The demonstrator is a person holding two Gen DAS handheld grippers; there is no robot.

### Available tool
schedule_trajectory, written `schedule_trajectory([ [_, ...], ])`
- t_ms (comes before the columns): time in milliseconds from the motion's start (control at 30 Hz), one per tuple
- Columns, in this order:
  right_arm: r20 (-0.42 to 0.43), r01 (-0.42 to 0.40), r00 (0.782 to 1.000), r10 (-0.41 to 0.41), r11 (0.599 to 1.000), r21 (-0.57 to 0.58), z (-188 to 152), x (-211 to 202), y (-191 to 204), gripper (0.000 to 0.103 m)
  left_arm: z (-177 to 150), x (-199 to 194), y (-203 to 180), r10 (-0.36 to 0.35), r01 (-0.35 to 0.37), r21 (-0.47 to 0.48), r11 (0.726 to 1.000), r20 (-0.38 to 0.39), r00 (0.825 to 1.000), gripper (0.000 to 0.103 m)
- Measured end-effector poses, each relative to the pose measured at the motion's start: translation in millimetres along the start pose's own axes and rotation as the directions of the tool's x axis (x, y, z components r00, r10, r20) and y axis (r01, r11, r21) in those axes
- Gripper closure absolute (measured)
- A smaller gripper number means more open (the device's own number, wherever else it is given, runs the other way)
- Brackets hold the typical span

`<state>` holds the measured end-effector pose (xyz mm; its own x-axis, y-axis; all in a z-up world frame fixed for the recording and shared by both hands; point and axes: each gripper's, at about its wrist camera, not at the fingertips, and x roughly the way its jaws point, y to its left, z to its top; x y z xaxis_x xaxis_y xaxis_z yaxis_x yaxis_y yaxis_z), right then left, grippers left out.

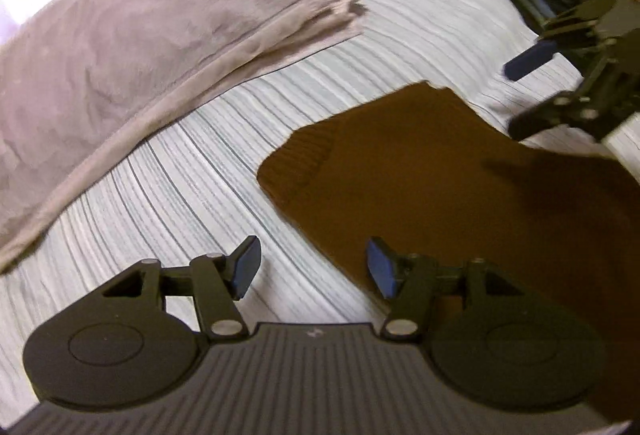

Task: Fold clothes

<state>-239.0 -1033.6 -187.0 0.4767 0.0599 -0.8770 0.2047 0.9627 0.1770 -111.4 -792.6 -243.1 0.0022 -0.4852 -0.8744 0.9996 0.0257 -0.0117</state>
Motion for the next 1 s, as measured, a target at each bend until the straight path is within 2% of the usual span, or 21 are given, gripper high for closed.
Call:
schedule_trajectory([
  [100, -0.021, -0.046, 0.999, 0.046, 0.999, 0.027, 6.7, 15.9, -17.5, 0.024, 0.5, 14.3, 4.1, -0.024, 0.023, -0.063, 0.998, -0.017, 1.000, 0.049],
  [133, -0.029, -0.058, 0.998, 0.059, 0.997, 0.044, 6.6, 19.4, -21.1, 0.032, 0.3, 18.2, 5.3, -0.033, 0.031, -0.082, 0.996, -0.021, 0.999, 0.049],
  [167, -0.036, -0.070, 0.997, 0.072, 0.996, 0.061, 6.5, 22.8, -24.6, 0.036, -0.1, 20.8, 6.3, -0.038, 0.036, -0.090, 0.995, -0.024, 0.999, 0.049],
  [400, -0.036, -0.133, 0.990, 0.138, 0.984, 0.116, 1.9, 33.4, -35.1, 0.038, 2.8, 37.4, 21.1, -0.120, 0.116, -0.176, 0.978, -0.013, 0.993, 0.051],
  [467, -0.031, -0.160, 0.985, 0.167, 0.974, 0.161, 2.2, 35.7, -39.2, 0.065, 6.6, 39.5, 20.3, -0.127, 0.125, -0.174, 0.977, -0.005, 0.992, 0.059],
  [500, -0.028, -0.177, 0.982, 0.185, 0.967, 0.185, 2.5, 37.0, -41.1, 0.069, 8.7, 39.6, 18.0, -0.129, 0.127, -0.163, 0.978, -0.003, 0.992, 0.068],
  [533, -0.025, -0.180, 0.982, 0.187, 0.968, 0.178, 3.4, 36.2, -38.9, 0.081, 10.8, 39.6, 15.5, -0.131, 0.129, -0.151, 0.980, -0.002, 0.991, 0.072],
  [567, -0.021, -0.182, 0.982, 0.189, 0.968, 0.170, 4.2, 35.3, -36.7, 0.091, 12.4, 39.1, 12.8, -0.129, 0.127, -0.138, 0.982, -0.001, 0.992, 0.082],
  [600, -0.017, -0.184, 0.982, 0.189, 0.970, 0.160, 5.0, 34.2, -34.3, 0.091, 14.0, 37.0, 9.1, -0.125, 0.125, -0.116, 0.985, 0.001, 0.992, 0.095],
  [633, -0.010, -0.178, 0.983, 0.182, 0.974, 0.142, 5.9, 31.6, -30.7, 0.093, 15.4, 32.7, 5.0, -0.111, 0.111, -0.090, 0.990, 0.010, 0.994, 0.099],
  [800, 0.084, -0.172, 0.982, 0.169, 0.984, 0.039, -3.8, -28.7, -9.6, 0.094, 17.8, -17.5, -19.5, -0.080, 0.074, 0.053, 0.996, 0.113, 0.990, 0.101],
  [900, 0.143, -0.162, 0.976, 0.164, 0.986, -0.027, -12.4, -70.4, 4.1, 0.094, 8.5, -69.6, -45.3, -0.107, 0.072, 0.187, 0.980, 0.185, 0.977, 0.101],
  [1000, 0.195, -0.105, 0.973, 0.126, 0.987, -0.118, -48.7, -126.7, 28.0, 0.094, -6.7, -117.0, -73.4, -0.158, 0.090, 0.284, 0.955, 0.227, 0.961, 0.101],
])
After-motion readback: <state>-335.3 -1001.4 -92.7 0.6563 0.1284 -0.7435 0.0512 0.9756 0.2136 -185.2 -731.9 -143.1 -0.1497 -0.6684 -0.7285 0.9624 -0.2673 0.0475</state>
